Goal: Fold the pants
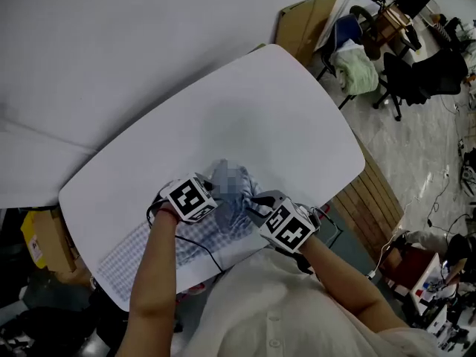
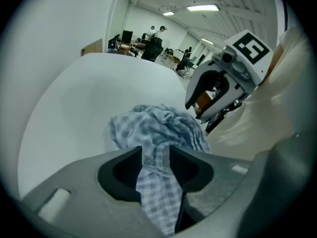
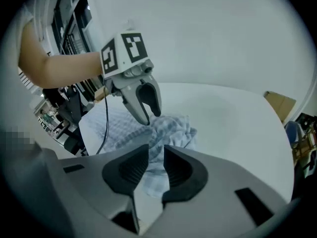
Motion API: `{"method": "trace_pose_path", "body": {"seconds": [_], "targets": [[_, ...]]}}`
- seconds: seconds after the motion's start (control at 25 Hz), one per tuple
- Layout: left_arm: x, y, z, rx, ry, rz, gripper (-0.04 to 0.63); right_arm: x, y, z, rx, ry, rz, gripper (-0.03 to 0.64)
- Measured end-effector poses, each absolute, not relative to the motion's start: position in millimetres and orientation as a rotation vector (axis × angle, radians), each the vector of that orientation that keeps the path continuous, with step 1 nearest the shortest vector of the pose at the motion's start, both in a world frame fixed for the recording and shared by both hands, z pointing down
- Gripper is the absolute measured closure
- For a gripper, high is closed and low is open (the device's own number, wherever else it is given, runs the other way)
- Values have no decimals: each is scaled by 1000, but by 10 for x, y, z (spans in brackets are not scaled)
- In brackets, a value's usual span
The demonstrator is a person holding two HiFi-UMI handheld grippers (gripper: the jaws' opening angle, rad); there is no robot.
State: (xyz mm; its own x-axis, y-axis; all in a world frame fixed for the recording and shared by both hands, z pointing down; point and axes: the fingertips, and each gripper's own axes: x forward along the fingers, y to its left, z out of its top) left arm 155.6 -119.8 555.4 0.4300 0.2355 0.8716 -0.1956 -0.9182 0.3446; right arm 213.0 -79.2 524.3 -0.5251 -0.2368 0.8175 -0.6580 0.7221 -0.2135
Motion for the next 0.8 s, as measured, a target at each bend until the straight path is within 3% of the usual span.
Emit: {"method": "trace_pose_path", "body": {"seconds": [0.32,0.56,0.8], "targets": [[1471,-1096,5879,2278,-71,1521,430,2170,-798,5646,686,-1895,717,546],[1479,-1097,5953,2278,-150,1530,512,2117,-861,5676,730,-1918,768,586],[1379,-1189,5724,2319,-339,1269,557,1976,-1040,5173,845,-2103,847,595]]}}
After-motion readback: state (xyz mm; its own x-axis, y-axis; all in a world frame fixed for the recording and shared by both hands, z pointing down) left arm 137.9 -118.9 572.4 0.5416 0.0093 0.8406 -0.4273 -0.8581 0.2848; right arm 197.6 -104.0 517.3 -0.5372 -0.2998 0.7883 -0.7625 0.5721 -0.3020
